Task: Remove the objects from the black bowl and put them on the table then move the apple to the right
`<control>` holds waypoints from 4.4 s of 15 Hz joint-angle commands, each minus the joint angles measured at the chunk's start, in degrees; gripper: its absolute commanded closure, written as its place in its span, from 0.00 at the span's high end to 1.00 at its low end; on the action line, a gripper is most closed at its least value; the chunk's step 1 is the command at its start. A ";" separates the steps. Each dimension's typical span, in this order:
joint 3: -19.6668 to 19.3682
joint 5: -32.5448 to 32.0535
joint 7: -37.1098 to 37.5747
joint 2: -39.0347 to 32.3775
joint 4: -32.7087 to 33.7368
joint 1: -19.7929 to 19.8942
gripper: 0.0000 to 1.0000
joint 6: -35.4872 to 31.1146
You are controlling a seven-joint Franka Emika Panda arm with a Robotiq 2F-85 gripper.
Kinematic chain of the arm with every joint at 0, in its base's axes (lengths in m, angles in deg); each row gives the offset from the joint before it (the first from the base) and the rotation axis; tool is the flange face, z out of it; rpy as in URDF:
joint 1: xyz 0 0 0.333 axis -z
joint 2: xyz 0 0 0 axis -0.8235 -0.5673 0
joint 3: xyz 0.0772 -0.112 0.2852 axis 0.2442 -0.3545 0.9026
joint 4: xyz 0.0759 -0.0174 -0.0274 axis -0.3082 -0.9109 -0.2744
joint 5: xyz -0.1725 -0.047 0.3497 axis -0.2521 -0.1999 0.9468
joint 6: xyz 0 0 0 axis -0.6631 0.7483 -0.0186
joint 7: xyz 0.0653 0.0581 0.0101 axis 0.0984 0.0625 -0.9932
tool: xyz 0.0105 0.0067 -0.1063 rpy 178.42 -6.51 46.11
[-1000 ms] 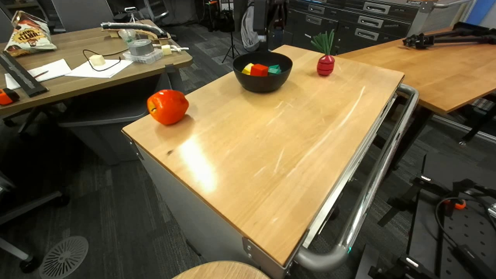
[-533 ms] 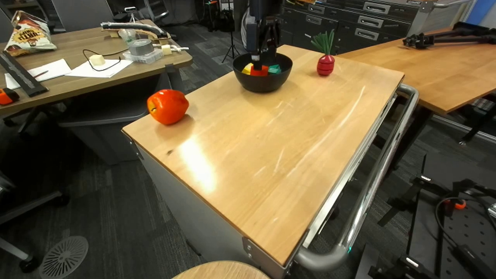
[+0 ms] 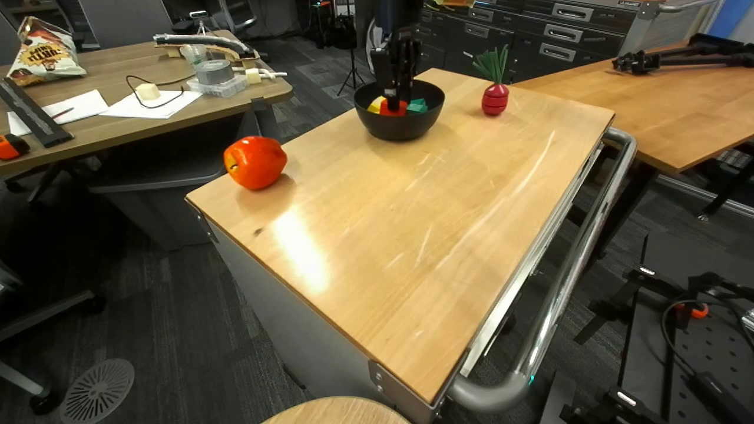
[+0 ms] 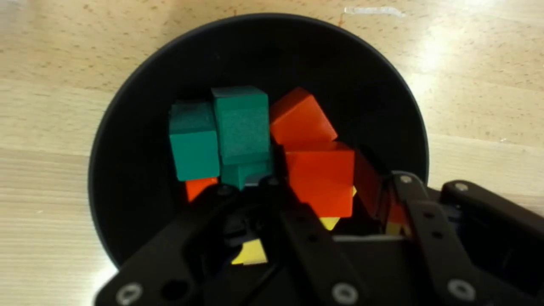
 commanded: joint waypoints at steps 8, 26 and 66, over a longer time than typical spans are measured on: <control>1.23 -3.29 -2.37 9.25 -2.13 -0.14 0.17 9.63; 7.32 -5.51 1.91 16.18 -22.35 -10.40 0.17 -4.72; -1.37 -5.37 2.17 24.33 -24.20 -1.69 1.00 -15.74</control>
